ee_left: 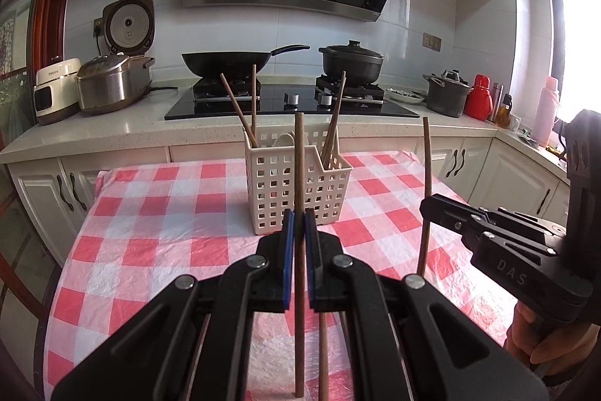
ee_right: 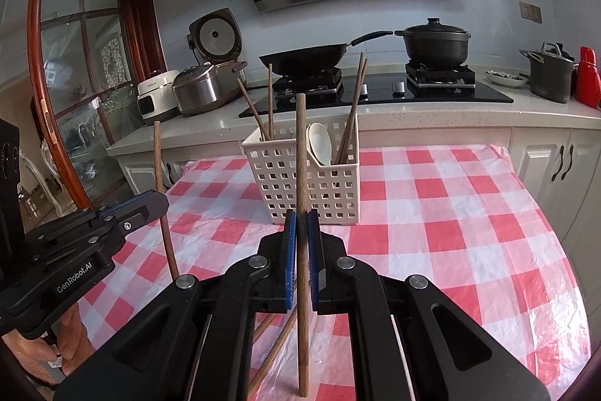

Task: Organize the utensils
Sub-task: 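Carry both upright chopsticks toward the white basket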

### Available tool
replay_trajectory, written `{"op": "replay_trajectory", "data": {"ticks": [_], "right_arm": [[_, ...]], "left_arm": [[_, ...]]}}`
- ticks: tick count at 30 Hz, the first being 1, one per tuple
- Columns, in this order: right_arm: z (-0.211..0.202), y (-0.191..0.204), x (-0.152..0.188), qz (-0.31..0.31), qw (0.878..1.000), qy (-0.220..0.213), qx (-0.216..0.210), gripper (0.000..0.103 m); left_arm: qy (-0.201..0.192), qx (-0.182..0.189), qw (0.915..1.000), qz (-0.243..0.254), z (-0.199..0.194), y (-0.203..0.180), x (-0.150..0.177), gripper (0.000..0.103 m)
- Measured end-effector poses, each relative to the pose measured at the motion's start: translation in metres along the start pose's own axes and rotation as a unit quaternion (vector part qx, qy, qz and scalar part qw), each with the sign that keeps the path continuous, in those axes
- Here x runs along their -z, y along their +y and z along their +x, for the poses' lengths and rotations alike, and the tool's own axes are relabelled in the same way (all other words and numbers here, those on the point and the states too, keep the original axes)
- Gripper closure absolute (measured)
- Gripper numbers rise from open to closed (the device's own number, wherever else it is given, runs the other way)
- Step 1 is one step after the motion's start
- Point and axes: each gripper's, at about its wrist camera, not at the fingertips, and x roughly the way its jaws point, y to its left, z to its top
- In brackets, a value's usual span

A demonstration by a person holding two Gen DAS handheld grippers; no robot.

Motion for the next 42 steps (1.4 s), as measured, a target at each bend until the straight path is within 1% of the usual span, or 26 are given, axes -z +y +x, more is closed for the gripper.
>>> {"op": "replay_trajectory", "data": {"ticks": [7, 17, 26, 32, 36, 42], "right_arm": [[-0.008, 0.006, -0.001, -0.007, 1.0, -0.006, -0.005, 0.097], [-0.012, 0.01, -0.002, -0.011, 1.0, -0.015, -0.009, 0.098], [-0.012, 0.006, -0.011, -0.01, 1.0, -0.019, -0.009, 0.098], [-0.01, 0.001, -0.029, -0.014, 0.999, -0.029, -0.004, 0.098], [-0.003, -0.004, -0.044, -0.012, 0.999, -0.032, -0.002, 0.098], [0.008, -0.009, -0.063, -0.011, 0.999, -0.037, 0.003, 0.098]], "left_arm": [[-0.018, -0.007, 0.9998, 0.009, -0.015, -0.002, -0.004, 0.097], [-0.019, -0.003, 0.9998, 0.01, -0.018, -0.003, -0.003, 0.097], [-0.016, 0.001, 0.9997, 0.019, -0.013, -0.006, -0.014, 0.097], [-0.006, 0.006, 0.9996, 0.029, -0.004, -0.005, -0.029, 0.097], [-0.012, 0.005, 0.9992, 0.038, -0.001, -0.006, -0.045, 0.097], [-0.016, 0.013, 0.9994, 0.028, 0.01, 0.002, -0.074, 0.097]]}}
